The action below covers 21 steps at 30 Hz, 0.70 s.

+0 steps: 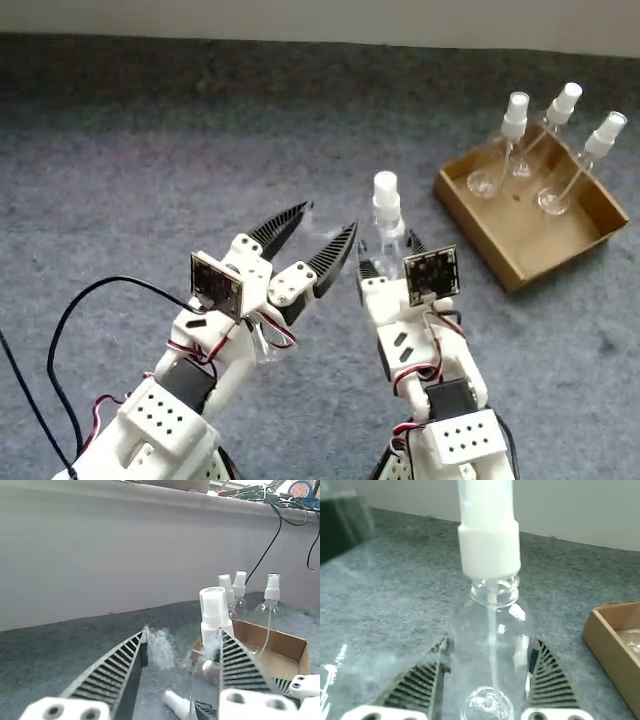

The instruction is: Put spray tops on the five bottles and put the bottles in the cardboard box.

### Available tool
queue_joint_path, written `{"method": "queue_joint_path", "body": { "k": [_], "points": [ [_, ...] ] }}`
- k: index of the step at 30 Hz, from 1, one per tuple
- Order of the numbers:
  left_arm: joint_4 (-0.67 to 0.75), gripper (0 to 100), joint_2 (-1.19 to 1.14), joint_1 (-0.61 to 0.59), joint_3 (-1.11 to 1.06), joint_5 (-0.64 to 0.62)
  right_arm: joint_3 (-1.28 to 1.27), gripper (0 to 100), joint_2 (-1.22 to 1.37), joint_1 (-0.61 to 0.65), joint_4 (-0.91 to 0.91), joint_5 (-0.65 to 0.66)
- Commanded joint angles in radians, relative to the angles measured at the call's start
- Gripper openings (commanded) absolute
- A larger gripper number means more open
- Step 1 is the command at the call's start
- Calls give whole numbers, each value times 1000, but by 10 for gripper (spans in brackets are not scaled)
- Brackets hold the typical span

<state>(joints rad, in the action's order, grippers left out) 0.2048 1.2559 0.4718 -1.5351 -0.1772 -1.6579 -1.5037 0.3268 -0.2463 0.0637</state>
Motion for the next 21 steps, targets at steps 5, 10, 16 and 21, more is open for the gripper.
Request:
{"method": "queue_joint_path", "body": {
  "k": [5, 10, 16, 21],
  "points": [
    [-5, 186, 25, -18, 67, 8, 73, 102, -18, 117, 28, -8],
    [-5, 185, 25, -87, 67, 2, 73, 102, -18, 139, 28, -6],
    [-5, 185, 25, -101, 68, 8, 71, 102, -18, 142, 27, -6],
    [-5, 184, 22, -119, 84, 3, 73, 102, -18, 143, 27, -6]
  ]
}}
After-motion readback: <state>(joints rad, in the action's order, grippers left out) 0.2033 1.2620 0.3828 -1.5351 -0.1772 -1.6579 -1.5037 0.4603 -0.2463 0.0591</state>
